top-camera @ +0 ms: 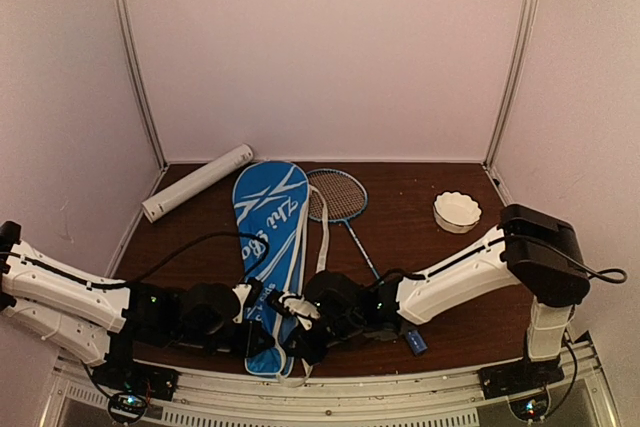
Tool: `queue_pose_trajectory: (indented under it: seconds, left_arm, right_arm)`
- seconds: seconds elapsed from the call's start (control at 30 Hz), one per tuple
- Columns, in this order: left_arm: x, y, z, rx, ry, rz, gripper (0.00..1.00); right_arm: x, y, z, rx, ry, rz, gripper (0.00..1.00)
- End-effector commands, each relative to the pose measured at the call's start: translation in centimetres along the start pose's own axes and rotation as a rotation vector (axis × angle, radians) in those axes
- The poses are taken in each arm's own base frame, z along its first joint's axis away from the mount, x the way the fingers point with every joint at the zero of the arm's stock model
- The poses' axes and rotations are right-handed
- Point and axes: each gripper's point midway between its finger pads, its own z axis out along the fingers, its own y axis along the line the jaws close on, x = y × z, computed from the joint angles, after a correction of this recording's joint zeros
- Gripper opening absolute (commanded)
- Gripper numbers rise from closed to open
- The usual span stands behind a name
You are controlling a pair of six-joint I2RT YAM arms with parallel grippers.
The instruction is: Pack up the badminton gear
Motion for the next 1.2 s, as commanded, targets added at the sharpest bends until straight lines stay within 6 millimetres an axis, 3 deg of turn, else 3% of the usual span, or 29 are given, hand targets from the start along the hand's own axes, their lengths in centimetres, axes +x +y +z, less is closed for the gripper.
queue_pose_trajectory:
  seconds: [0.0, 0.13, 0.27, 0.47, 0.67, 0.87, 1.0, 1.07, 1.17]
  left_arm:
    - [-1.9, -3.6, -0.4, 0.133, -0.059, 0.011, 0.00]
    - [-2.3, -3.9, -0.9, 0.146, -0.080, 0.006, 0.00]
    - [-2.3, -2.6, -1.1, 0.118, -0.089, -0.032, 0.00]
    - [-1.6, -0.7, -0.6, 0.107, -0.091, -0.094, 0.00]
    - [-2.2, -1.6, -0.3, 0.122, -0.094, -0.077, 0.00]
    - [-2.2, -2.4, 0.1, 0.148, -0.083, -0.069, 0.00]
    - [-2.7, -3.1, -0.2, 0.179, -0.102, -0.059, 0.00]
    - [-2.6, -2.6, -0.3, 0.160, -0.101, -0.065, 0.00]
    - [-1.8, 0.5, -0.3, 0.029, -0.075, -0.133, 0.00]
  right_arm:
    - [-2.4, 1.6, 0.1, -0.059, -0.048, -0.027, 0.00]
    - [-3.1, 2.1, 0.2, -0.080, -0.065, -0.033, 0.00]
    - [-2.5, 1.8, -0.1, -0.105, -0.069, -0.004, 0.00]
    - [-0.8, -0.8, -1.2, -0.010, -0.050, 0.058, 0.01]
    - [-0.1, -1.7, 1.0, 0.007, 0.016, 0.097, 0.00]
    - [0.5, -2.6, 2.0, 0.049, 0.067, 0.105, 0.00]
    - [0.9, -1.9, 2.4, -0.009, 0.077, 0.120, 0.01]
    - [0.4, -1.3, 2.2, -0.054, 0.046, 0.128, 0.05]
    - [0.6, -1.6, 2.0, -0.073, 0.040, 0.173, 0.06]
